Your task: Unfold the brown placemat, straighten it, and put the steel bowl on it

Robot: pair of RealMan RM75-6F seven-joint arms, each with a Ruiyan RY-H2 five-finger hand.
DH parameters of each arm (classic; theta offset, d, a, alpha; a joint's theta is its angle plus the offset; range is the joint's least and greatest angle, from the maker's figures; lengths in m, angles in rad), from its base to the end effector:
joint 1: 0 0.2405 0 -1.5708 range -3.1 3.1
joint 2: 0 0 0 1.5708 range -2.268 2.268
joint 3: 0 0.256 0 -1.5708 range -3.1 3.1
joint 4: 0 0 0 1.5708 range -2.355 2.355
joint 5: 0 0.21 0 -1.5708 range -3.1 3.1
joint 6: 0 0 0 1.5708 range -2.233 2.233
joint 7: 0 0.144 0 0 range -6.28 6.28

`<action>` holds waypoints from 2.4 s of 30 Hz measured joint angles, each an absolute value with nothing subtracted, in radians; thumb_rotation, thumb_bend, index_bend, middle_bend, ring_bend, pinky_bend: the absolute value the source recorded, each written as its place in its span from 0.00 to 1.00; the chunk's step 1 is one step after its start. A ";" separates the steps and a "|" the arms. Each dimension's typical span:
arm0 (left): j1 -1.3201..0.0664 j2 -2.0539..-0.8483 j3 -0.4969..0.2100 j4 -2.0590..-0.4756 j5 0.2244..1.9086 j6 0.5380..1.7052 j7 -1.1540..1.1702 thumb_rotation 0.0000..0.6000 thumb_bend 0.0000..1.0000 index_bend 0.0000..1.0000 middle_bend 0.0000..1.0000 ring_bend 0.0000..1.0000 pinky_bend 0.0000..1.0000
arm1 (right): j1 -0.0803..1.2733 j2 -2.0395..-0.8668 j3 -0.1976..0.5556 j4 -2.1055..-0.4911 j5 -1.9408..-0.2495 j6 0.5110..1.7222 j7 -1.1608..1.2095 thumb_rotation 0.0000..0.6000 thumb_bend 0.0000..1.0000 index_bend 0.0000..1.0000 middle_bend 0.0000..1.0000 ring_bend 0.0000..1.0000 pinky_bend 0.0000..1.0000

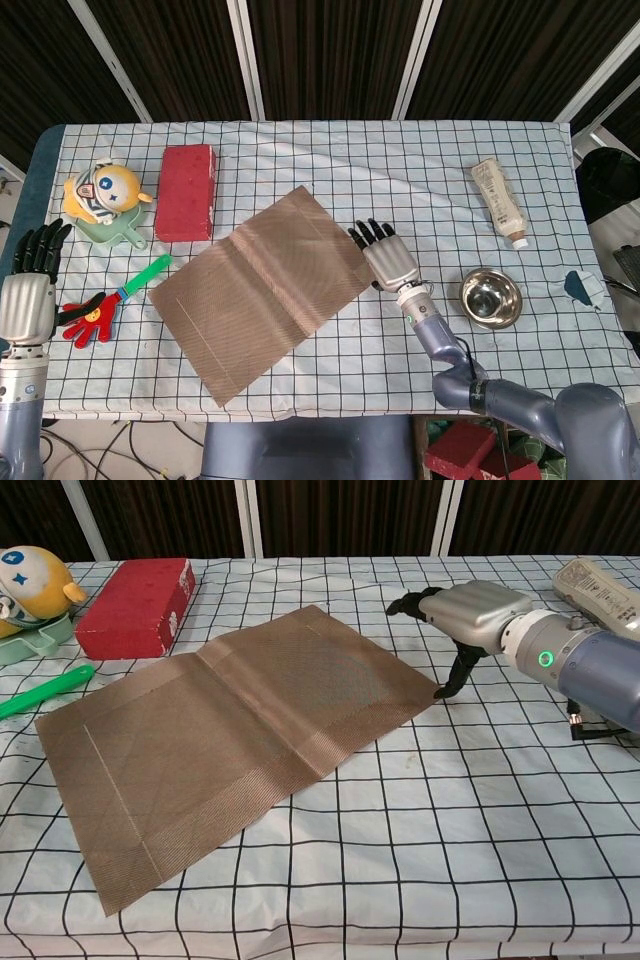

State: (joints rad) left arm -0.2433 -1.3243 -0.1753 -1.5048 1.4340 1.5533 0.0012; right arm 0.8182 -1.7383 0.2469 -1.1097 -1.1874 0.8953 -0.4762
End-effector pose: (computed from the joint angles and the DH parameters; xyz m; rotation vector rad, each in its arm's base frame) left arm -0.2731 0.2504 0.1340 -1.2517 -0.7946 -1.1805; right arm -0.1448 -0.3919 -0.0446 1.8833 -0.6320 0.7924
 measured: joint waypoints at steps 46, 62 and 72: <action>-0.237 -1.306 -0.184 -1.537 1.428 1.528 -0.033 1.00 0.05 0.05 0.03 0.00 0.00 | 0.848 -1.685 0.219 -1.211 -1.110 0.849 -0.506 1.00 0.00 0.10 0.04 0.05 0.16; -0.236 -1.305 -0.190 -1.543 1.417 1.520 -0.037 1.00 0.05 0.05 0.03 0.00 0.00 | 0.863 -1.703 0.206 -1.186 -1.080 0.825 -0.498 1.00 0.00 0.11 0.04 0.05 0.16; -0.236 -1.304 -0.191 -1.548 1.412 1.514 -0.039 1.00 0.05 0.05 0.03 0.00 0.00 | 0.865 -1.722 0.200 -1.146 -1.084 0.816 -0.455 1.00 0.00 0.11 0.04 0.05 0.16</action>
